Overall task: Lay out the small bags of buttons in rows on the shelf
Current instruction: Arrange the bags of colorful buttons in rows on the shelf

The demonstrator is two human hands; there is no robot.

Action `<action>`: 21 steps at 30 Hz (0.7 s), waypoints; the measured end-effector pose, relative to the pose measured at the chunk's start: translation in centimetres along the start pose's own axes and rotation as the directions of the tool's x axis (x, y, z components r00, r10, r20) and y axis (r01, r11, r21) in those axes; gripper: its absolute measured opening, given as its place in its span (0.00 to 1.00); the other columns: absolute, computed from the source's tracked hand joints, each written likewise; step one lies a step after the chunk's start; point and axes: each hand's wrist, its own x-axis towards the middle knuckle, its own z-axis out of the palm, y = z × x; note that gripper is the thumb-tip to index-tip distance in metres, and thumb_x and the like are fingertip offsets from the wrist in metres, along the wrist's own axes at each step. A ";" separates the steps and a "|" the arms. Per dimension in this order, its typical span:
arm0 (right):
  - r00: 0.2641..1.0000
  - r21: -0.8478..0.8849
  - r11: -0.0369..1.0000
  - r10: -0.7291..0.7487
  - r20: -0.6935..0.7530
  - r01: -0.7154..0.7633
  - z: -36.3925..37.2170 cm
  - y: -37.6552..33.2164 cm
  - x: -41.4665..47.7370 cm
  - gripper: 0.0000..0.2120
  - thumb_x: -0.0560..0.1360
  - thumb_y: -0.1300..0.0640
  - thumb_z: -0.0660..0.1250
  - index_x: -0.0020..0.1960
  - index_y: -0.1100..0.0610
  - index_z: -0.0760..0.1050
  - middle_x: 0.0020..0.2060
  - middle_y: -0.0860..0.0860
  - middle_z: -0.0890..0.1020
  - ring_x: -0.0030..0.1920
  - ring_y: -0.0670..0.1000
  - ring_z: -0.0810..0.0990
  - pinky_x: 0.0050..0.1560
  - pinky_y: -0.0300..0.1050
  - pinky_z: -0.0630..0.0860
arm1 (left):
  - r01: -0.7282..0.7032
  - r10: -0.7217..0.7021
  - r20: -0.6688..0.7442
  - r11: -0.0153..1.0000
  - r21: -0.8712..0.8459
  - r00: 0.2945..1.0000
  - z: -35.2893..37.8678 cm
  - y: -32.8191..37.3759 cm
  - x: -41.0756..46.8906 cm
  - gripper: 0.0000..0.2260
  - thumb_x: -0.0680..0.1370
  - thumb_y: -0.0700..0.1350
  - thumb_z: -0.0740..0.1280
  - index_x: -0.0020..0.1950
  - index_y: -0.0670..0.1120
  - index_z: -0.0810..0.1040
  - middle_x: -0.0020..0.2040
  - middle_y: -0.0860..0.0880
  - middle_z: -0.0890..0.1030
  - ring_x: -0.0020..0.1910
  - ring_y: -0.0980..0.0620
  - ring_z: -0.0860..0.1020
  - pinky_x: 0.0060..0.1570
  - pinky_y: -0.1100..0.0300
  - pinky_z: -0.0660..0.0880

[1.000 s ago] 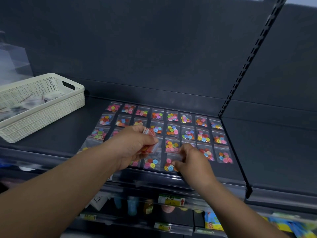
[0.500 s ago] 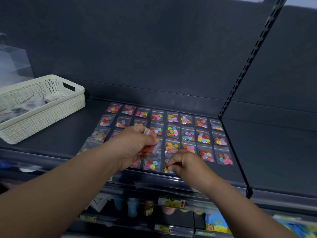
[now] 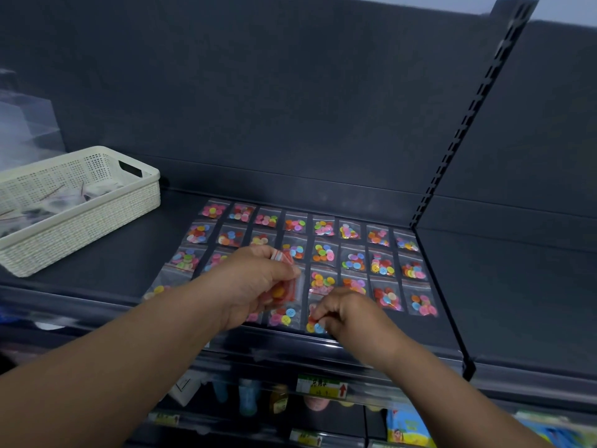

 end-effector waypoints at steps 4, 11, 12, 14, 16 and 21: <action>0.980 0.300 0.947 0.157 -0.121 -0.115 -0.8 -1.2 -0.1 0.09 0.78 0.62 0.61 0.41 0.55 0.77 0.38 0.48 0.78 0.35 0.42 0.74 0.34 0.28 0.70 | 0.004 -0.004 0.009 0.998 -0.069 1.000 0.8 0.2 0.1 0.06 0.76 0.38 0.68 0.52 0.40 0.76 0.40 0.41 0.83 0.37 0.47 0.82 0.51 0.49 0.79; 0.930 0.870 0.386 0.317 0.187 -0.307 -2.5 -3.2 -0.5 0.10 0.73 0.56 0.71 0.52 0.59 0.76 0.43 0.55 0.82 0.37 0.50 0.81 0.36 0.40 0.78 | 0.017 -0.015 0.031 0.998 -0.058 0.999 2.4 0.3 0.9 0.01 0.76 0.39 0.67 0.46 0.42 0.76 0.35 0.44 0.81 0.34 0.48 0.78 0.37 0.57 0.74; 0.930 0.862 0.410 0.326 0.168 -0.300 -2.6 -3.3 -0.6 0.09 0.72 0.61 0.71 0.51 0.59 0.76 0.42 0.54 0.81 0.35 0.48 0.80 0.35 0.38 0.77 | 0.019 -0.017 0.035 0.998 -0.061 0.999 2.7 0.4 0.9 0.01 0.77 0.39 0.66 0.47 0.42 0.76 0.35 0.44 0.81 0.31 0.50 0.78 0.33 0.59 0.75; 0.929 0.850 0.447 0.350 0.121 -0.279 -2.8 -3.0 -0.8 0.08 0.72 0.68 0.69 0.48 0.59 0.76 0.38 0.53 0.81 0.33 0.46 0.80 0.32 0.36 0.75 | 0.026 -0.023 0.049 0.998 -0.064 0.999 3.0 0.4 0.9 0.03 0.77 0.38 0.66 0.50 0.40 0.76 0.35 0.43 0.82 0.29 0.50 0.80 0.28 0.60 0.75; 0.930 0.838 0.478 0.357 0.088 -0.263 -3.4 -2.6 -1.0 0.08 0.72 0.69 0.68 0.44 0.57 0.76 0.36 0.52 0.81 0.33 0.46 0.78 0.31 0.36 0.73 | 0.028 -0.025 0.067 0.999 -0.044 0.997 3.2 0.4 1.0 0.05 0.77 0.36 0.66 0.52 0.39 0.76 0.39 0.41 0.83 0.33 0.48 0.82 0.29 0.59 0.77; 0.921 0.909 0.355 0.382 0.072 -0.218 -4.7 -1.5 -1.3 0.09 0.73 0.69 0.67 0.43 0.56 0.76 0.33 0.50 0.82 0.32 0.47 0.80 0.32 0.39 0.77 | 0.038 -0.045 0.110 0.997 0.060 0.993 3.9 0.2 1.1 0.07 0.74 0.33 0.68 0.52 0.40 0.77 0.45 0.39 0.84 0.39 0.46 0.83 0.35 0.57 0.80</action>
